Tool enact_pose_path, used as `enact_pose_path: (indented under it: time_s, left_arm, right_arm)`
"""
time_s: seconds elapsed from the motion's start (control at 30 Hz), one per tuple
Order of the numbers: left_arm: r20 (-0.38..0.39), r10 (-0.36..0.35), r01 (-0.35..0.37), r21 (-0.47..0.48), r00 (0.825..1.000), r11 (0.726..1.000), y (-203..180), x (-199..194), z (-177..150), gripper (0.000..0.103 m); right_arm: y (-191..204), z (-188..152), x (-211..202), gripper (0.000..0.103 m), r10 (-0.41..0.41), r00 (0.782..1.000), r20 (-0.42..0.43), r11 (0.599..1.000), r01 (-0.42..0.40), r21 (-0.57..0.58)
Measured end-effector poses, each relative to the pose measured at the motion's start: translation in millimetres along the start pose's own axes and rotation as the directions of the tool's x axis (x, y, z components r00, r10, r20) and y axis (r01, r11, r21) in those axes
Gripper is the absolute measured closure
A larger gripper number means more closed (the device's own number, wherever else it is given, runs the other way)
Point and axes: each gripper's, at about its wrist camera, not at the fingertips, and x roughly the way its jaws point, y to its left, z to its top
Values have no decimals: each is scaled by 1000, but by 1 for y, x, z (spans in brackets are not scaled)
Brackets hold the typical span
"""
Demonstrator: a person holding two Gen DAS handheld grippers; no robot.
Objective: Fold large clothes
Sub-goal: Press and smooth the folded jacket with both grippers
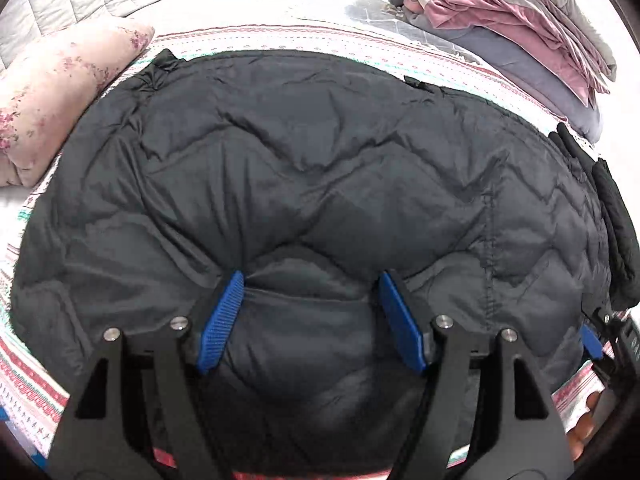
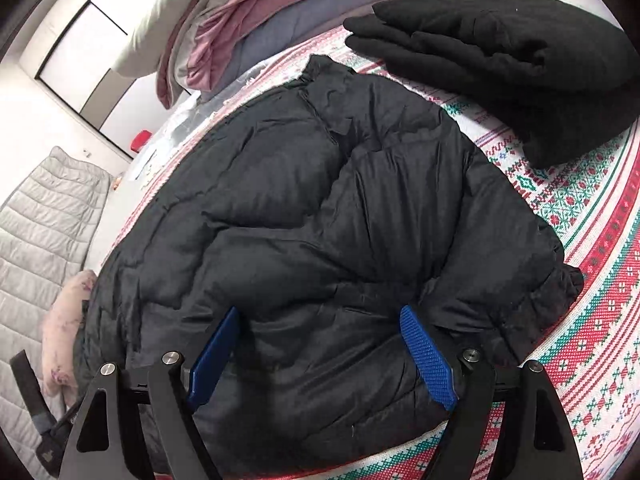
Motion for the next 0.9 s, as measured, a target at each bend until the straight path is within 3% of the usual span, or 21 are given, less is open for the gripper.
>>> enact_pose_path:
  time_s: [0.1, 0.23, 0.3, 0.33, 0.4, 0.5, 0.63, 0.73, 0.9]
  left_arm:
    - [14, -46, 46, 19, 999, 999, -21, -13, 17, 32]
    - [-16, -25, 27, 150, 1000, 988, -67, -5, 48, 32]
    - [-42, 31, -23, 190, 999, 982, -81, 8, 61, 32]
    - [-56, 105, -90, 219, 993, 971, -90, 23, 73, 32]
    - [-78, 168, -145, 242, 983, 959, -96, 45, 85, 29]
    - [-125, 180, -151, 213, 976, 965, -93, 72, 90, 20]
    - [-124, 155, -130, 189, 980, 973, -87, 76, 80, 19]
    - [-162, 148, -123, 157, 976, 980, -86, 72, 90, 19]
    - [-102, 114, -100, 132, 988, 986, -99, 66, 124, 19]
  right_arm:
    - [-14, 5, -19, 19, 70, 996, 51, 996, -73, 48]
    - [-34, 10, -31, 19, 141, 986, 91, 976, -154, 154]
    - [-37, 13, -32, 19, 159, 982, 99, 971, -173, 166]
    - [-38, 13, -33, 19, 160, 982, 101, 971, -175, 165]
    - [-40, 13, -33, 19, 161, 982, 99, 971, -176, 164]
    - [-37, 10, -29, 19, 165, 983, 76, 972, -175, 154]
    - [-32, 6, -20, 19, 134, 990, 30, 984, -137, 112]
    - [-31, 5, -19, 19, 127, 991, 30, 985, -130, 116]
    - [-28, 7, -17, 19, 129, 991, 38, 983, -133, 128]
